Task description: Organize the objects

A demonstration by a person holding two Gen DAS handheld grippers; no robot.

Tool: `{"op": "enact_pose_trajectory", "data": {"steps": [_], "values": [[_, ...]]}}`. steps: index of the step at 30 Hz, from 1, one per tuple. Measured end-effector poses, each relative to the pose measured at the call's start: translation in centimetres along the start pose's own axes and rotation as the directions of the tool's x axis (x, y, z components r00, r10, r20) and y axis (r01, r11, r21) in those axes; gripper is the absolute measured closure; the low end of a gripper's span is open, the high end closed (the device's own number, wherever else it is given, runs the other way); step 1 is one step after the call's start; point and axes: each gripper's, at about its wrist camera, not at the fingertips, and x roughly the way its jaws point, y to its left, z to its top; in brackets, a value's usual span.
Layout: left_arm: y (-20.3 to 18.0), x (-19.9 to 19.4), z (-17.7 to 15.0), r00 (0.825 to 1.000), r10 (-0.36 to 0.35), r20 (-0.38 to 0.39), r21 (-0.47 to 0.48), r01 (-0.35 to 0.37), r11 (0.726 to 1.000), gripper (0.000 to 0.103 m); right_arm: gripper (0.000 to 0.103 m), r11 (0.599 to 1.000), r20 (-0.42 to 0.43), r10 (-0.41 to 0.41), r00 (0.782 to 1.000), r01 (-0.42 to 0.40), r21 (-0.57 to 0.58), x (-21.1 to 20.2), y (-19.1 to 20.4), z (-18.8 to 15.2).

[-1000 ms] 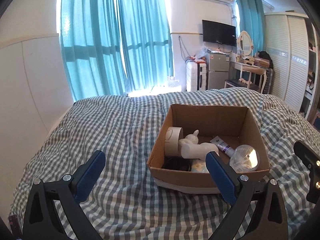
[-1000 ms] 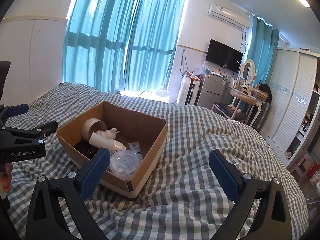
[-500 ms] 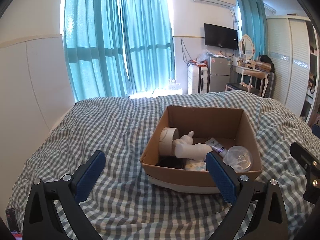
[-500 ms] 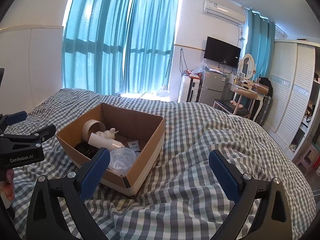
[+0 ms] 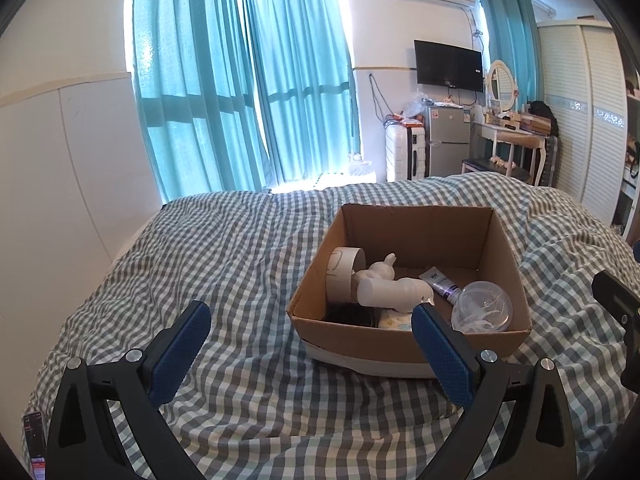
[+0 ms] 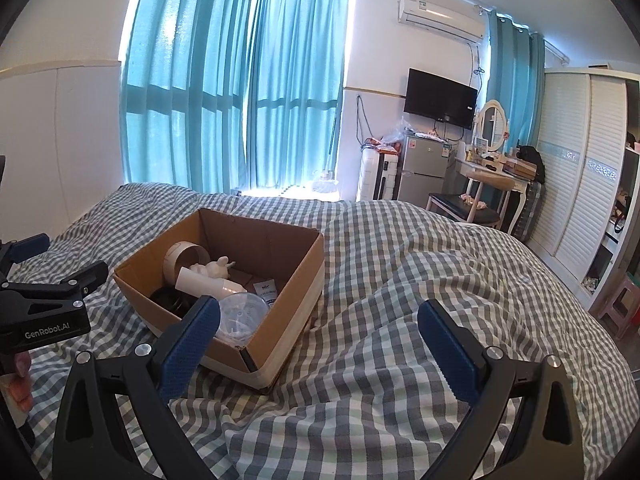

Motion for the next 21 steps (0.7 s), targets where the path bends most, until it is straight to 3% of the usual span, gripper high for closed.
{"op": "enact_pose_trajectory", "data": {"steps": [21], "values": [[0.13,-0.26,-0.16,1.000,0.008,0.006,0.005,-0.008,1.000,0.000,0.003,1.000,-0.008,-0.009,1.000,0.009,-0.013,0.21,0.16,-0.06]]}}
